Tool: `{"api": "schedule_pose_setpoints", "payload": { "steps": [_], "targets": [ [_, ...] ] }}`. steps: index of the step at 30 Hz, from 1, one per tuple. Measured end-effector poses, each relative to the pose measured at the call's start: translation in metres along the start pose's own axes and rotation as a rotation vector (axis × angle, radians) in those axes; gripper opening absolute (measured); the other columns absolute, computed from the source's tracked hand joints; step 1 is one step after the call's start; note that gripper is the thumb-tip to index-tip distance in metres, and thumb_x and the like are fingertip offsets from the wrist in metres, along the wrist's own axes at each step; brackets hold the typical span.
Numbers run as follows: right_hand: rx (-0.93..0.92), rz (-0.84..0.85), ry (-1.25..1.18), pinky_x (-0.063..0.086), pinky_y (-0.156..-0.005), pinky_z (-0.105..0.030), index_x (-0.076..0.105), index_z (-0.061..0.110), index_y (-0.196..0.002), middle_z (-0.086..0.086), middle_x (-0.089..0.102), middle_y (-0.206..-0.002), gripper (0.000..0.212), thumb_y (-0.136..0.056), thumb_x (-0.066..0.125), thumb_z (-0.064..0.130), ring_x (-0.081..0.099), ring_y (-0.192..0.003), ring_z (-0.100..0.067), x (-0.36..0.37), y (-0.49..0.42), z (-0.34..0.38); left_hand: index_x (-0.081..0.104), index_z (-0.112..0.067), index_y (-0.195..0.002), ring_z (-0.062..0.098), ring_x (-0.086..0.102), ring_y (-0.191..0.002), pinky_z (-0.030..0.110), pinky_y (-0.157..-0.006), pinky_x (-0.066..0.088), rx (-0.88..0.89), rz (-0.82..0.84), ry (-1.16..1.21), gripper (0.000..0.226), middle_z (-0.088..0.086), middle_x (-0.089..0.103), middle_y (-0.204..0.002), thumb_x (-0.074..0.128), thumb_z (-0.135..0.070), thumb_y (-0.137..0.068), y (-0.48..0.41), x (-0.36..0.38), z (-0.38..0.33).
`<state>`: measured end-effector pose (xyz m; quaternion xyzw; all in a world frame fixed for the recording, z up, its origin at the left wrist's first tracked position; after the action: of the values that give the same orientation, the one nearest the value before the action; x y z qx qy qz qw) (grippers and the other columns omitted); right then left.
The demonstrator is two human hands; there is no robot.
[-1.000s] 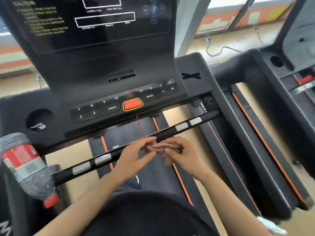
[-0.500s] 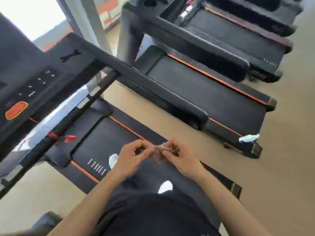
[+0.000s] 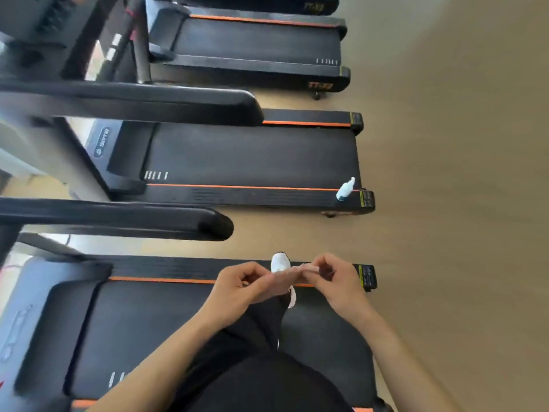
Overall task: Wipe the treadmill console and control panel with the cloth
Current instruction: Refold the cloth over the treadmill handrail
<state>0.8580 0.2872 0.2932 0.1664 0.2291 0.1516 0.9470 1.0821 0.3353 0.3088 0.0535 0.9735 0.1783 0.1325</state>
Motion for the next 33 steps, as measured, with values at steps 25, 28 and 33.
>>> {"api": "schedule_pose_setpoints", "payload": {
  "steps": [25, 28, 33],
  "targets": [
    [-0.053, -0.038, 0.0, 0.053, -0.064, -0.035, 0.061, 0.018, -0.078, 0.005, 0.062, -0.067, 0.02, -0.094, 0.071, 0.013, 0.056, -0.066, -0.009, -0.195, -0.39, 0.125, 0.074, -0.04, -0.092, 0.007, 0.067, -0.07, 0.036, -0.074, 0.054, 0.048, -0.138, -0.105, 0.005, -0.01, 0.075, -0.069, 0.068, -0.039, -0.092, -0.412, -0.018, -0.118],
    [-0.107, 0.038, 0.009, 0.048, -0.06, -0.019, 0.063, 0.018, -0.081, 0.014, 0.063, -0.067, 0.016, -0.093, 0.072, 0.012, 0.057, -0.064, -0.005, -0.208, -0.46, 0.141, 0.078, -0.036, -0.087, 0.008, 0.069, -0.088, 0.027, -0.08, 0.052, 0.017, -0.137, -0.191, 0.019, -0.019, 0.077, -0.084, 0.067, -0.022, -0.092, -0.465, -0.029, -0.131],
    [-0.221, 0.322, 0.179, 0.049, -0.063, -0.016, 0.065, 0.026, -0.082, 0.006, 0.066, -0.074, 0.022, -0.091, 0.073, 0.008, 0.061, -0.069, -0.009, -0.237, -0.594, 0.195, 0.076, -0.032, -0.083, 0.005, 0.071, -0.085, 0.029, -0.079, 0.054, -0.135, -0.307, -0.085, 0.022, -0.017, 0.077, -0.085, 0.069, -0.013, -0.092, -0.547, -0.057, -0.154]
  ]
}}
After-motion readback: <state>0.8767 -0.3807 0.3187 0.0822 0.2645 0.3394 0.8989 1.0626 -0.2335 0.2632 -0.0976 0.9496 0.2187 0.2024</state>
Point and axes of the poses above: each hand's wrist, its own y-axis away from the middle knuckle, its own x-axis out of the palm, z = x × y, the point moved 4 cm from there along -y, towards the middle knuckle
